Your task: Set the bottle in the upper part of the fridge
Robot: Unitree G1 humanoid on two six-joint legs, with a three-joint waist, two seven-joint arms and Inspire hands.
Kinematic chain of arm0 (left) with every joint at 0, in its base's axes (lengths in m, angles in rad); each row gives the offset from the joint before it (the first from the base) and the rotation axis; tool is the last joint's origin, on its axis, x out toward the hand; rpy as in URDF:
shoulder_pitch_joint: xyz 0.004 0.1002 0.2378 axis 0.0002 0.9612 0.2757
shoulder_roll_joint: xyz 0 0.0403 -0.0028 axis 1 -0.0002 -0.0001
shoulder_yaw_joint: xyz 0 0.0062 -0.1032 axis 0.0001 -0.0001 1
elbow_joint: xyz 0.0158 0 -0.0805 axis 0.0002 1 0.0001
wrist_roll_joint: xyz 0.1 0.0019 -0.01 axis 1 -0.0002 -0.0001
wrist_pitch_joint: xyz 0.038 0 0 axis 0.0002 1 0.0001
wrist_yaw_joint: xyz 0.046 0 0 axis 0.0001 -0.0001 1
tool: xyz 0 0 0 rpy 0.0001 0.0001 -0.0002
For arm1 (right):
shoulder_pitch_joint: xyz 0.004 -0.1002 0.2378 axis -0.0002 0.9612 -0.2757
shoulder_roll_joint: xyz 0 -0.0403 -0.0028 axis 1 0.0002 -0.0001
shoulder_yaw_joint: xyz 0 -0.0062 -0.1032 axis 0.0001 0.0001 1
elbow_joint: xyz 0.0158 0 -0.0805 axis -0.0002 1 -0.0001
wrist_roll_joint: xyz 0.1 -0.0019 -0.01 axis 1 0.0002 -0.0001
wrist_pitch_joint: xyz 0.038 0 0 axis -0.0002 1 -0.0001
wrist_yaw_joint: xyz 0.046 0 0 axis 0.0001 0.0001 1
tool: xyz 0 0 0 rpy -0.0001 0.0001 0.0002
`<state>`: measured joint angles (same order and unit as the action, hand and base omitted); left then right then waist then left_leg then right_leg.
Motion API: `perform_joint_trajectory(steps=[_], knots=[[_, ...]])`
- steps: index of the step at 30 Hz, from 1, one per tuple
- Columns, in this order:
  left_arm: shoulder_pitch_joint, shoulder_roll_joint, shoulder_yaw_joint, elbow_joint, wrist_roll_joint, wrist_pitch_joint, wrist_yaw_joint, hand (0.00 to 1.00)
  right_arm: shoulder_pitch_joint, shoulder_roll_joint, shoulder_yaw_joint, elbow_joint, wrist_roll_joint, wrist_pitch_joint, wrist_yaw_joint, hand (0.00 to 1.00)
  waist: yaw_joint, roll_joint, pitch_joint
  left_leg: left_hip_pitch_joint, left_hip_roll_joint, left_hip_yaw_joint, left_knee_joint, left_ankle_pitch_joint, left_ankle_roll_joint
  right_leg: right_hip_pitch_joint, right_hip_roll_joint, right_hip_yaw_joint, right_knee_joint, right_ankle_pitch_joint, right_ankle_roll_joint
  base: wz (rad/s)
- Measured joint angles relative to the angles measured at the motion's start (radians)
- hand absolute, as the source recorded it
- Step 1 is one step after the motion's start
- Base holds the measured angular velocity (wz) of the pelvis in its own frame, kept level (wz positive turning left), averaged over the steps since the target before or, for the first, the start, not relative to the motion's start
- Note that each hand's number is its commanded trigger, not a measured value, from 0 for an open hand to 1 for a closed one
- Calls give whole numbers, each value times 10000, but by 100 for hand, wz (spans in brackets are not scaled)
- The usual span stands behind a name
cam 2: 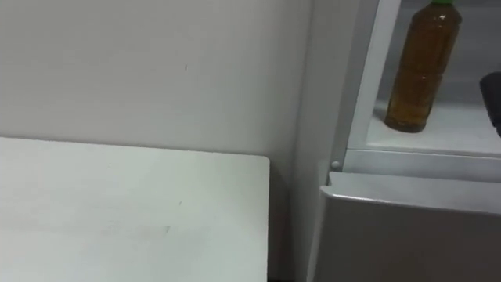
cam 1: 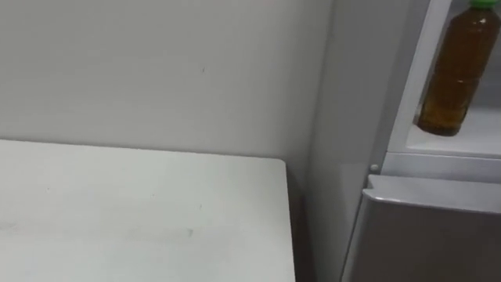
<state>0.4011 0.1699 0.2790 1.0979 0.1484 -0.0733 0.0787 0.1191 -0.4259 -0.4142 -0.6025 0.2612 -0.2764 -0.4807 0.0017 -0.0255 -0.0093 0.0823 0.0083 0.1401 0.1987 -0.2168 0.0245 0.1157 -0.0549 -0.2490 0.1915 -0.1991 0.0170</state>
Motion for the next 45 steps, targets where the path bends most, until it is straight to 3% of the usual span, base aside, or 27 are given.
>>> perform_joint_trajectory(steps=[5,10,15,18,25,33,37,42,45], knots=[[-189,1,-226,-121,-81,-1,53,0,555,397,6,24,-359,-65,-475,0,-120,90,75,-49,27,119,37,-45,9,-154,-8,29,137,-1,1,-6],[-257,18,-293,-427,200,-6,269,0,1758,622,19,723,-569,-56,-840,0,-239,134,61,-1,-13,394,3,-69,30,-277,9,476,134,-43,4,-16],[-383,57,-293,-430,203,-129,289,0,1978,833,18,1786,-546,68,-1039,0,-271,149,63,164,-1,728,-168,-69,33,-293,89,859,133,15,23,-22],[-398,63,-300,-456,191,-191,411,0,1987,886,19,2416,-424,63,-1189,0,-352,100,66,170,-13,782,-171,-70,33,-333,97,916,129,16,25,-7],[-387,64,-327,-661,197,-193,408,0,2210,1498,21,3302,511,96,-973,0,-406,60,70,141,2,863,-205,-110,31,-455,96,957,129,9,32,-3],[-350,95,-297,-538,172,-194,412,0,2599,1528,44,5038,1498,202,-277,0,-518,41,70,157,40,940,-304,-113,35,-454,86,1017,129,10,36,-2],[-275,92,-299,-581,196,-181,412,0,2619,1539,48,5822,2111,596,63,0,-542,10,69,153,32,970,-316,-115,39,-492,76,1053,135,-2,50,-1],[-184,93,-296,-789,98,-171,411,0,2582,1538,40,6717,3224,648,703,0,-567,-91,67,160,23,967,-313,-118,44,-513,78,1067,113,-5,57,0],[-125,94,-293,-826,99,-88,412,0,2578,1538,18,7202,3738,884,745,0,-594,-131,58,99,22,969,-306,-124,51,-592,75,1071,124,-5,57,0]])
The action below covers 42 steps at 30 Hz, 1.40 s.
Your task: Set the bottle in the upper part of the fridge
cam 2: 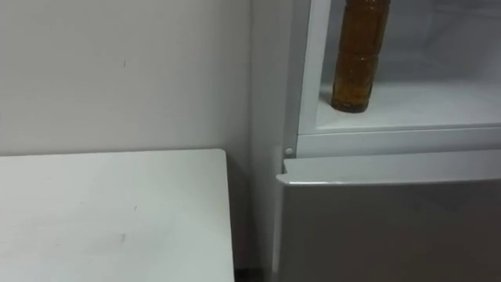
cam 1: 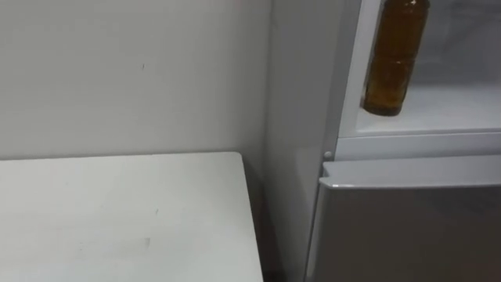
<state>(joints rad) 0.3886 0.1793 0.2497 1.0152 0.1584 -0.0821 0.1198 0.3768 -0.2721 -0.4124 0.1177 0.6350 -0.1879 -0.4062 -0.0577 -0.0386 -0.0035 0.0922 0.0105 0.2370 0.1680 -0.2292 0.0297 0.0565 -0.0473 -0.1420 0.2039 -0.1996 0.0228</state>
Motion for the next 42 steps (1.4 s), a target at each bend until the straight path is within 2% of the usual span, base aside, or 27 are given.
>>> perform_joint_trajectory(steps=[4,7,10,14,17,18,22,25,33,37,42], knots=[[173,0,33,-242,16,172,-1,0,-60,0,-88,280,-69,210,-205,0,-235,4,-2,-37,5,21,-7,0,0,-53,8,7,-10,2,2,0],[180,-1,37,-441,8,308,-11,0,-75,-1,-448,279,-78,368,-401,0,-271,-1,-1,2,13,84,-27,-2,-4,-45,22,32,-7,2,1,-7],[225,-1,85,-980,3,329,-14,0,-277,-13,-933,272,-93,365,-852,0,-270,-11,4,4,12,95,-27,-5,-1,-47,17,33,0,2,2,-1],[205,1,170,-1124,-21,284,-16,0,-418,-71,-1295,176,-126,370,-1421,0,-374,-33,3,61,-22,95,-60,-6,0,-6,15,22,10,-1,6,0],[218,31,269,-888,-119,311,-7,0,-442,-79,-1671,-450,-127,367,-2304,0,-470,-74,11,58,-52,106,-74,-6,0,-37,28,38,16,-3,7,0],[220,32,290,-886,-119,311,5,0,-460,-108,-1878,-657,-128,354,-2649,0,-479,-128,35,56,-56,113,-76,-6,0,-47,34,46,14,-3,6,0],[226,29,297,-878,-107,306,17,0,-698,-377,-2459,-999,-687,348,-3523,0,-528,-335,45,57,-55,116,-85,-8,-4,-42,47,60,-2,-3,6,0],[220,30,338,-881,-107,299,36,0,-833,-596,-2967,-1504,-1212,257,-4182,0,-550,-367,41,60,-59,91,-144,-8,-4,-56,47,59,-22,-3,7,0],[66,24,499,-182,-199,302,17,0,-1002,-627,-3033,-2156,-2101,453,-5297,0,-568,-221,64,-26,-64,255,-168,-5,-5,-345,50,161,155,-21,22,-4],[70,31,677,-133,-283,305,-57,0,-992,-566,-2920,-2532,-2123,697,-5422,0,-536,-186,62,-118,-80,267,-152,-2,1,-401,24,170,288,-38,38,-1],[15,25,695,-121,-292,306,-291,0,-992,-566,-2784,-2735,-2124,814,-5433,0,-526,-191,61,-151,-94,280,-70,-3,3,-560,-14,166,437,-108,29,0]])
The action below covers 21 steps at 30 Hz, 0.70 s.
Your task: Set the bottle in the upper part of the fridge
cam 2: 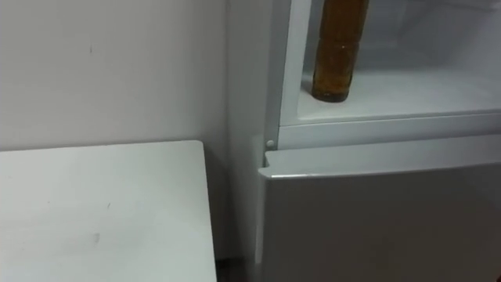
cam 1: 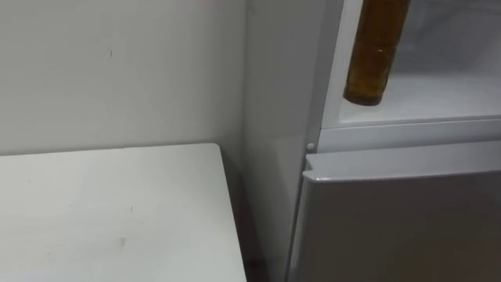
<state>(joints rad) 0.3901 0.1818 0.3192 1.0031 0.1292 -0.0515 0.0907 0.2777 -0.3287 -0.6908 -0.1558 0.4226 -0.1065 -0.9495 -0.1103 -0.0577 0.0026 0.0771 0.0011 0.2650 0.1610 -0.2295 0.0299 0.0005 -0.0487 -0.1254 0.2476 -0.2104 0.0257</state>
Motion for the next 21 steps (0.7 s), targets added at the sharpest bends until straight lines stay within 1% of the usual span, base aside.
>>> perform_joint_trajectory(steps=[2,4,8,9,11,16,21], knots=[[-92,-8,93,80,-6,0,-86,0,2,0,38,-78,-2,10,0,0,30,-8,4,41,-28,1,19,0,0,-5,-38,8,178,-115,-2,0],[-201,-75,392,87,-8,-6,-146,0,1,0,48,-142,-2,40,0,0,87,-8,4,72,-44,5,26,0,-1,-42,-61,34,273,-206,-12,0],[-268,-100,631,92,-56,-67,-144,0,2,0,49,-147,-3,40,18,0,100,-8,4,94,-41,4,50,1,-3,-53,-61,36,277,-225,-17,0],[-269,-99,664,133,-107,-143,-143,0,2,0,61,-148,-2,40,16,0,107,-11,6,90,-45,2,52,1,-3,-43,-61,36,305,-226,-16,0],[-271,-97,672,220,-116,-217,-138,0,-7,0,147,-151,-3,40,16,0,111,-31,17,101,-49,10,51,2,-3,-8,-61,46,337,-228,-11,0],[-277,-102,644,481,-76,-232,-139,0,0,63,811,-281,-11,40,266,0,171,-211,124,225,-62,82,51,2,-3,-7,-73,140,398,-294,-6,-5],[-266,-62,341,680,-90,-225,-164,0,1,74,1335,-523,-225,40,473,0,266,-189,128,218,-65,70,44,-1,-1,18,-78,148,400,-295,-5,0]])
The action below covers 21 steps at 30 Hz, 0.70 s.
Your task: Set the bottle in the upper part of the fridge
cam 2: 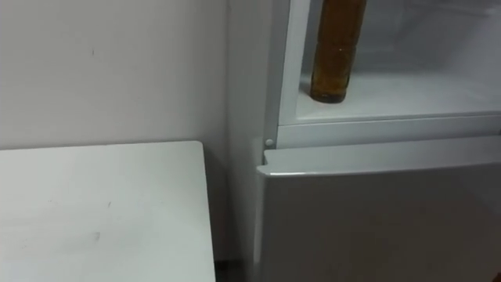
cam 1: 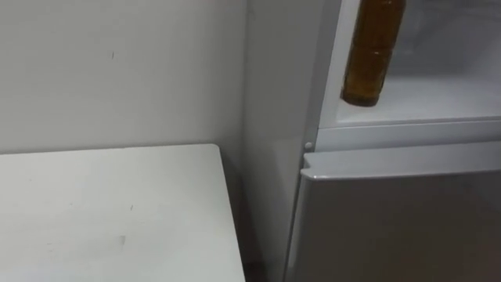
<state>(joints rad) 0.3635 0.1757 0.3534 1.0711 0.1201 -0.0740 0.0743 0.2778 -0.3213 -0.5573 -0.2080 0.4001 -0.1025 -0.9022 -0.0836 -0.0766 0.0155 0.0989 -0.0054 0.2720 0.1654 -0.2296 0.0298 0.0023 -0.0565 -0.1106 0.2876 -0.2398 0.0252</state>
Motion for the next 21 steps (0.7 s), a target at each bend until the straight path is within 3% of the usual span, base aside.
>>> perform_joint_trajectory(steps=[4,9,21], knots=[[-15,-23,-151,100,10,46,-158,0,-4,13,434,-93,-869,1,544,0,136,85,-14,11,13,-3,0,0,0,8,4,-19,26,11,-12,0],[-53,-26,-416,85,-13,97,-181,0,-19,20,982,-577,-1002,0,1195,0,368,266,-104,30,27,-39,8,1,-2,104,19,-33,17,29,-29,1],[12,-75,-650,101,-17,122,107,0,-29,20,2141,-1110,-1728,0,2141,0,682,331,-99,107,72,-346,28,-2,-10,378,-5,-374,-295,52,-26,8]])
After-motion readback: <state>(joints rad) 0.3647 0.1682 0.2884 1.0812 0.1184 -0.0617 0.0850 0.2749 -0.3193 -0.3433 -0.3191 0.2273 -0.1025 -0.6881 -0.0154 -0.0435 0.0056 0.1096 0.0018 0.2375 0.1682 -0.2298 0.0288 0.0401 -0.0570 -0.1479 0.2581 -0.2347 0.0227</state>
